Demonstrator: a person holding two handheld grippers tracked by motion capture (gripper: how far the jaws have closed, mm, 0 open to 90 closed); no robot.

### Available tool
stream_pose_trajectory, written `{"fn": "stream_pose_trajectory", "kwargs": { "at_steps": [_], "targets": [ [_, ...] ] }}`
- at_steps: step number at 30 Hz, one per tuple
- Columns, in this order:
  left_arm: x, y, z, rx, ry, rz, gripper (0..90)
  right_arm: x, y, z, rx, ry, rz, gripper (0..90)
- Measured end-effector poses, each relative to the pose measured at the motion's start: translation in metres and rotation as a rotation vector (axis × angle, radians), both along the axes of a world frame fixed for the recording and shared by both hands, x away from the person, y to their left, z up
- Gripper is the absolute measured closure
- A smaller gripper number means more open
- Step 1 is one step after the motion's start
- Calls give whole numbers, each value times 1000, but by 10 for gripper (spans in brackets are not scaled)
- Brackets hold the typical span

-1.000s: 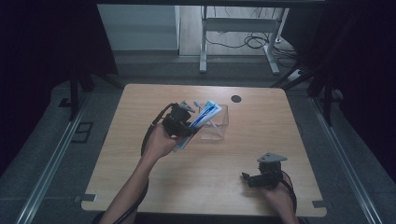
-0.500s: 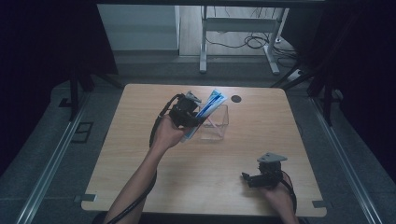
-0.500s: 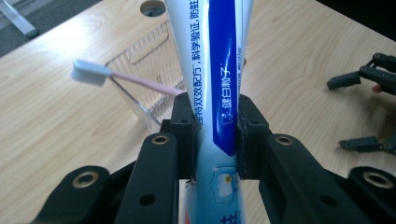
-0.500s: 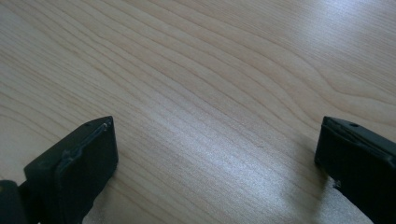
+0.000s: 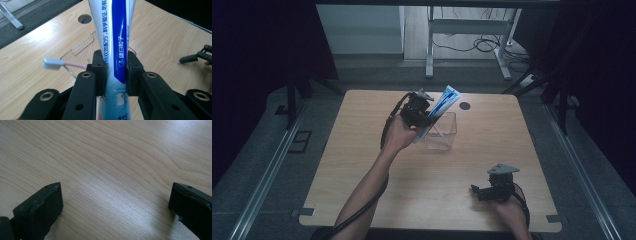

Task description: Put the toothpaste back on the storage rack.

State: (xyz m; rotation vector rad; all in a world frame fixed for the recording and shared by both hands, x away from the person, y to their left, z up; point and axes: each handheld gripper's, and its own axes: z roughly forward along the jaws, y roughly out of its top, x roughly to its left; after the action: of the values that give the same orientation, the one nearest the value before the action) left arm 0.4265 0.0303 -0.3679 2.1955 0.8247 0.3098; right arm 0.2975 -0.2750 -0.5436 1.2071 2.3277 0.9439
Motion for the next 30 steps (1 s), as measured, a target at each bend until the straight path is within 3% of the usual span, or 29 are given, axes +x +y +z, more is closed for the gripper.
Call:
{"fn": "stream_pose_trajectory", "kwargs": {
  "at_steps": [30],
  "targets": [
    [40, -28, -14, -116, -91, 51, 743, 0, 0, 0, 5, 1, -4, 0]
  ]
}}
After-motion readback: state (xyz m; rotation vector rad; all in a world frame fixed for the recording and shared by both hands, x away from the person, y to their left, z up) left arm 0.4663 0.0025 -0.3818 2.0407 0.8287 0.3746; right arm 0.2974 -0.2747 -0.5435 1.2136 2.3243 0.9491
